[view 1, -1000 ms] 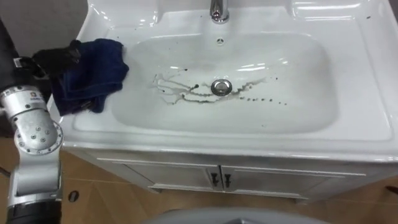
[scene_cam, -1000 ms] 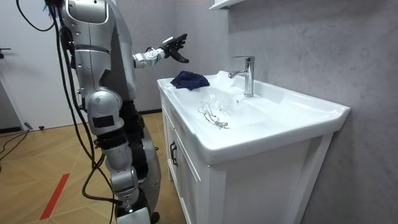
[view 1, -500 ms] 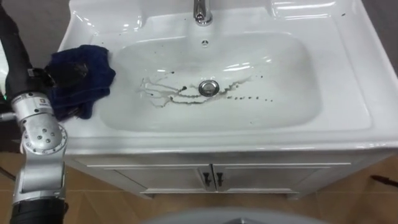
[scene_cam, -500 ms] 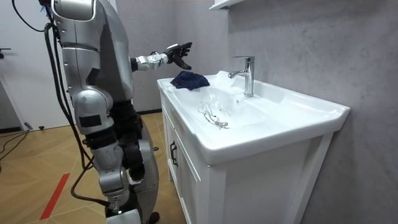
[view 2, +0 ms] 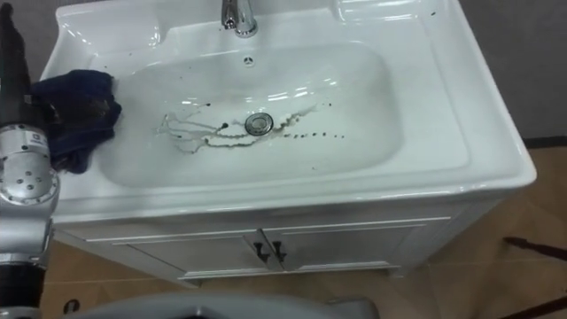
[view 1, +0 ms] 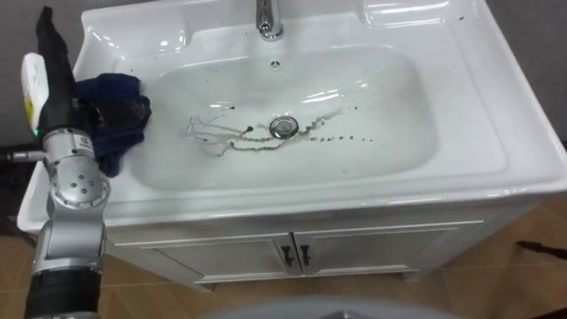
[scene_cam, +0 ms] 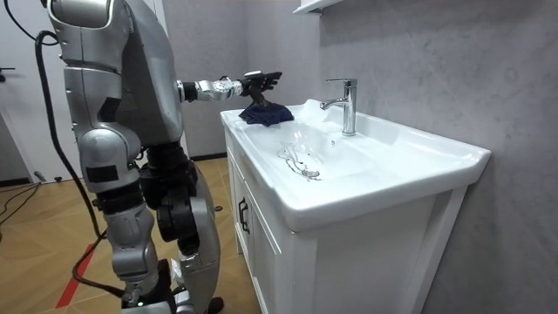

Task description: Wipe basin

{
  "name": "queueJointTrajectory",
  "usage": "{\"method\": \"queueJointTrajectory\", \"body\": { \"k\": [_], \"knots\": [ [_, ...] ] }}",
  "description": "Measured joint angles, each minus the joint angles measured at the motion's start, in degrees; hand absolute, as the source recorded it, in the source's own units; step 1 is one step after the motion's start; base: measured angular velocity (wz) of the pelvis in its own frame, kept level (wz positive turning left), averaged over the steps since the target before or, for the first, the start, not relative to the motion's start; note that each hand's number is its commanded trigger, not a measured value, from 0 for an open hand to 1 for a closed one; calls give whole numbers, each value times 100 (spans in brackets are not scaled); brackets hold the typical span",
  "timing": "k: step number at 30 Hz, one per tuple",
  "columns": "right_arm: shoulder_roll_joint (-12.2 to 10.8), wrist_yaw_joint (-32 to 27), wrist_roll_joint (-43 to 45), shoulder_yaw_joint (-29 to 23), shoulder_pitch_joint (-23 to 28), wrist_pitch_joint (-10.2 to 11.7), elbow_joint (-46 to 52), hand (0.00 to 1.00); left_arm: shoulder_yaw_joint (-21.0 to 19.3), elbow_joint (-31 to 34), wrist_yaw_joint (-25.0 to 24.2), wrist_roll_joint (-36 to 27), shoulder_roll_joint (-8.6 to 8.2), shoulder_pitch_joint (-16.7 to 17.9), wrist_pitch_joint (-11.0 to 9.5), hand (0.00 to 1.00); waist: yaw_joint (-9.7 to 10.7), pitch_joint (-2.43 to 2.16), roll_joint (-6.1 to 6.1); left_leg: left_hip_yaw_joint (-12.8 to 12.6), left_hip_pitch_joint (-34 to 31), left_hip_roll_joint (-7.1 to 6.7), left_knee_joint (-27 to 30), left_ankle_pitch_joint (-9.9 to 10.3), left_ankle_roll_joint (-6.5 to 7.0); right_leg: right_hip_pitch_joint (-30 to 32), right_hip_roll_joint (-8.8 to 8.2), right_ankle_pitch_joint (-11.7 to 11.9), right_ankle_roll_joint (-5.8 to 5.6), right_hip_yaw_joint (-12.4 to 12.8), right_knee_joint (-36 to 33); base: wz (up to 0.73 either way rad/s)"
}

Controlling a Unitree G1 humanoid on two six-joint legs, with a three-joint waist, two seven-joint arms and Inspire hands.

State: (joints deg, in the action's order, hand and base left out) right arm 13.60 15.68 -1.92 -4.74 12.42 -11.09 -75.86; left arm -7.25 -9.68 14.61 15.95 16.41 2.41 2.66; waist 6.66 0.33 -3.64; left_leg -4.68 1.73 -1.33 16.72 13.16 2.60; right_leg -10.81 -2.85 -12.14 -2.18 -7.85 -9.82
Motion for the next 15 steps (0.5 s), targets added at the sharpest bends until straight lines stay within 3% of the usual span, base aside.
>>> {"method": "queueJointTrajectory", "body": {
  "k": [7, 12, 15],
  "knots": [
    [1, 2, -103, -50, 1, -32, -2, 0, 48, -195, -20, 219, 1, -2, 132, 0, -37, -1, -6, -138, -79, 67, 4, 6, -11, 178, 39, 19, 31, 142, -88, -9],
    [2, -2, -252, -121, 39, -54, -11, 0, 47, -447, 3, 364, 9, -47, 184, 0, 63, 1, -22, -146, -103, 69, 5, 7, -13, 189, 41, 21, 34, 161, -80, -2],
    [5, -9, -375, -125, 55, -99, -8, 0, 41, -807, 40, 420, 22, -216, 223, 0, 66, 2, -48, -167, -103, 73, 7, 6, -14, 212, 41, 21, 34, 176, -82, -3]
  ]
}}
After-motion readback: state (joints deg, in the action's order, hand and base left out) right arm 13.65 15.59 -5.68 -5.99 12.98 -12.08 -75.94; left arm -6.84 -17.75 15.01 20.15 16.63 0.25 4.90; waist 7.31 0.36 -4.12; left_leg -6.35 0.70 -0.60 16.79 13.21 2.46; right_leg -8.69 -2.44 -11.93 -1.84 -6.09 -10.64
